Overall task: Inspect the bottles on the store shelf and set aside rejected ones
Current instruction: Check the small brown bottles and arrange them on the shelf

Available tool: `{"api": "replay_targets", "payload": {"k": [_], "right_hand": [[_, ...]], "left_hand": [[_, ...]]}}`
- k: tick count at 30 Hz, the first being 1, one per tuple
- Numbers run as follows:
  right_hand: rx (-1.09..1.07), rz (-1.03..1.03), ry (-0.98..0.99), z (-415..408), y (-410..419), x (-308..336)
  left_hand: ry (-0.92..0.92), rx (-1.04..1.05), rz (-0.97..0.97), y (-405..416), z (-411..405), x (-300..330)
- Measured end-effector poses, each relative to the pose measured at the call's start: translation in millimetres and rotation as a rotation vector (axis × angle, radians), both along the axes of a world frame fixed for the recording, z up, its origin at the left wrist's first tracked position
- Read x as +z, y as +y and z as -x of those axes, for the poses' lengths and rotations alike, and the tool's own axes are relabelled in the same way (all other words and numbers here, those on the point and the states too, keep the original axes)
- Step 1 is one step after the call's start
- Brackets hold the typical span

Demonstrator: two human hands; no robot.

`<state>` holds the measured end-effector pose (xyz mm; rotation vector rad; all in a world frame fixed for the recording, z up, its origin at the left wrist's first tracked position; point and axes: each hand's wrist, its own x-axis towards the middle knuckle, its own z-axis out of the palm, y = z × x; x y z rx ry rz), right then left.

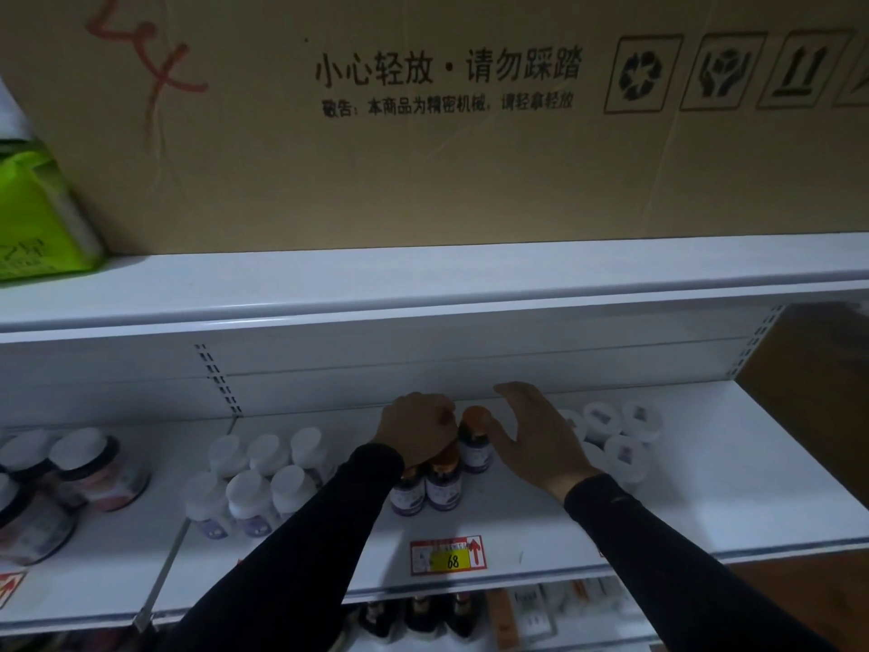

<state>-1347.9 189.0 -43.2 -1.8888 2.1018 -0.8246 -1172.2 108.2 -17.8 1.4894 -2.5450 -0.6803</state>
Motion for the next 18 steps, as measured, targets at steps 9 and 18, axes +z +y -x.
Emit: {"api": "replay_targets", "payload": {"k": [9,18], "right_hand": [[-0.059,-0.008,0.013,10.0,18.4,1.2],[-0.058,-0.023,-0.015,11.9,34.5,-2.2]], "left_hand": [[0.061,-0.129,0.120,8.9,22.0,-6.9],[0.094,-0.116,0.184,13.9,29.1,-15.5]]}}
